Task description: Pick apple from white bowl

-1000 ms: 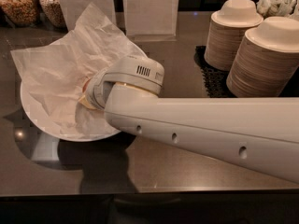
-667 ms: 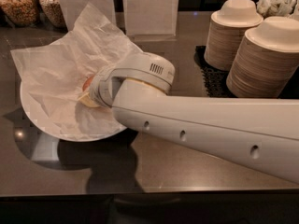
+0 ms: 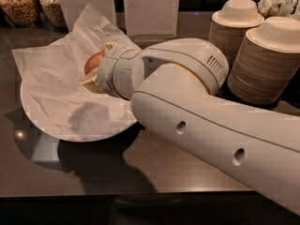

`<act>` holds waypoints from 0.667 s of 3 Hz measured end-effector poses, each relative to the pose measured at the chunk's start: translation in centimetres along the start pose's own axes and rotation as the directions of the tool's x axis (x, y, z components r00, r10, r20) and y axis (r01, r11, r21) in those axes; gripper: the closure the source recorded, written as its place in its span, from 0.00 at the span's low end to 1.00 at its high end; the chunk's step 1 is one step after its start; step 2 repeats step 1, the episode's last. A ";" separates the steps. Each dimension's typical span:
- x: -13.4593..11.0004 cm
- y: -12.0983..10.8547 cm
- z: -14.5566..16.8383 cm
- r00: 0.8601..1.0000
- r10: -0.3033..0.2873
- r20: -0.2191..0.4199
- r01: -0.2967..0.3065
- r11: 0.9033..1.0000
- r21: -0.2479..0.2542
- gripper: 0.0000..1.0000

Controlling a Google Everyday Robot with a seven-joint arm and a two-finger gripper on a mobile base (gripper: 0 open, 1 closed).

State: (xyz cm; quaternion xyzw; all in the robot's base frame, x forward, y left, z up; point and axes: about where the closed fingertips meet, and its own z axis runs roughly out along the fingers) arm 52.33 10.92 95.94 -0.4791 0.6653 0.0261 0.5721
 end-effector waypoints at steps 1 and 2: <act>0.0 0.0 0.0 1.000 0.000 0.000 0.000 1.000 0.000 1.00; 0.0 0.0 0.0 1.000 0.000 0.000 0.000 1.000 0.000 1.00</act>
Offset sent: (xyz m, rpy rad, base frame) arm 0.0000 0.0000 0.0000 0.0000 0.0000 0.0000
